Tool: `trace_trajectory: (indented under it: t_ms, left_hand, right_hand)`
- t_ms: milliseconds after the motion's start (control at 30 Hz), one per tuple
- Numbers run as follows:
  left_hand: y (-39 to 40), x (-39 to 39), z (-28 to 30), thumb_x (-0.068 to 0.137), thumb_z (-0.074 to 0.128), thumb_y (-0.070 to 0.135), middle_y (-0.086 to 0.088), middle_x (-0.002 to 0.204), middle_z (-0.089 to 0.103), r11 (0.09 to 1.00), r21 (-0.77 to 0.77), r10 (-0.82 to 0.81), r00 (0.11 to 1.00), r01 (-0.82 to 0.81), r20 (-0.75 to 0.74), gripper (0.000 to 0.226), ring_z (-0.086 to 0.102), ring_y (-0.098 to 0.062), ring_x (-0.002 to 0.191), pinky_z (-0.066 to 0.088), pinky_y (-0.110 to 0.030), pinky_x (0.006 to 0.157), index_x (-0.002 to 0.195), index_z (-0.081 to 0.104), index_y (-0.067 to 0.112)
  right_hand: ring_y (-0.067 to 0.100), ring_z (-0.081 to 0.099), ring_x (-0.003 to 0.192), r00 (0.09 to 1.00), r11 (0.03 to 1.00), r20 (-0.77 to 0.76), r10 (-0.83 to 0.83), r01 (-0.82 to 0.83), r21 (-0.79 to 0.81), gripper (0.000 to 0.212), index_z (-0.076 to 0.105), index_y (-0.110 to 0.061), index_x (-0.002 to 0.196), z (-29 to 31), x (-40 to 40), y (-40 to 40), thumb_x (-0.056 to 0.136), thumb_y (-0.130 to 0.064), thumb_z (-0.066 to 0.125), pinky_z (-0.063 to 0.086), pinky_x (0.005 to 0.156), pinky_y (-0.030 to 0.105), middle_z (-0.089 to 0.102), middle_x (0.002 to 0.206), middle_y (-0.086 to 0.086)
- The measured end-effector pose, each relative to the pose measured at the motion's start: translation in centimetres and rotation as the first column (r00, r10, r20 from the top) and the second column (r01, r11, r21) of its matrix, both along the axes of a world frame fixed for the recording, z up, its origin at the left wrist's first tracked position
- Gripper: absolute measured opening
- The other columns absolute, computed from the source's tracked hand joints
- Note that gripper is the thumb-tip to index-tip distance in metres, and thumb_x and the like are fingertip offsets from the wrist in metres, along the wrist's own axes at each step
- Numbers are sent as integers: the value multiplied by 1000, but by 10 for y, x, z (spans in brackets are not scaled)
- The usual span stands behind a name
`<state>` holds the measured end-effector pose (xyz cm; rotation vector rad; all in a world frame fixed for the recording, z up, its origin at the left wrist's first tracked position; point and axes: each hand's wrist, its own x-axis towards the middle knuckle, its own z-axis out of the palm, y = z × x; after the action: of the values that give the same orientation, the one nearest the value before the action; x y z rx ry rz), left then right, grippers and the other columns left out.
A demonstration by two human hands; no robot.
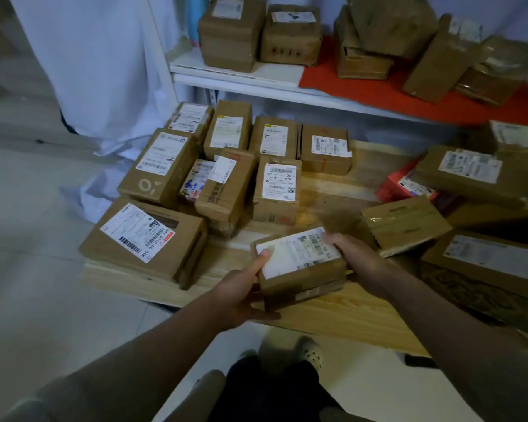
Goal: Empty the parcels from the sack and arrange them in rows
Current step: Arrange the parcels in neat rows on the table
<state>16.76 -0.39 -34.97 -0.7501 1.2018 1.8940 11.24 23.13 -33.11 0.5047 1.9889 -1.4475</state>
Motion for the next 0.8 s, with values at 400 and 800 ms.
trace_trajectory:
  t_ms: [400, 800]
  left_hand:
    - [-41, 52, -40, 94, 58, 45, -11, 134, 56, 818, -108, 572, 819, -565, 47, 58, 55, -32, 122, 48, -58, 100, 143, 44, 17]
    - [18, 30, -1, 90, 66, 40, -13, 123, 58, 924, -318, -181, 975, 214, 130, 45, 57, -31, 112, 50, -45, 93, 122, 53, 12]
  right_hand:
    - [25, 68, 100, 973, 971, -83, 215, -222, -93, 46, 53, -18, 139, -30, -13, -103, 95, -17, 66, 58, 89, 35, 60, 123, 4]
    - [11, 65, 78, 763, 968, -621, 178, -21, 251, 18, 72, -14, 108, -28, -3, -33, 95, -9, 61, 50, 70, 20, 68, 90, -7]
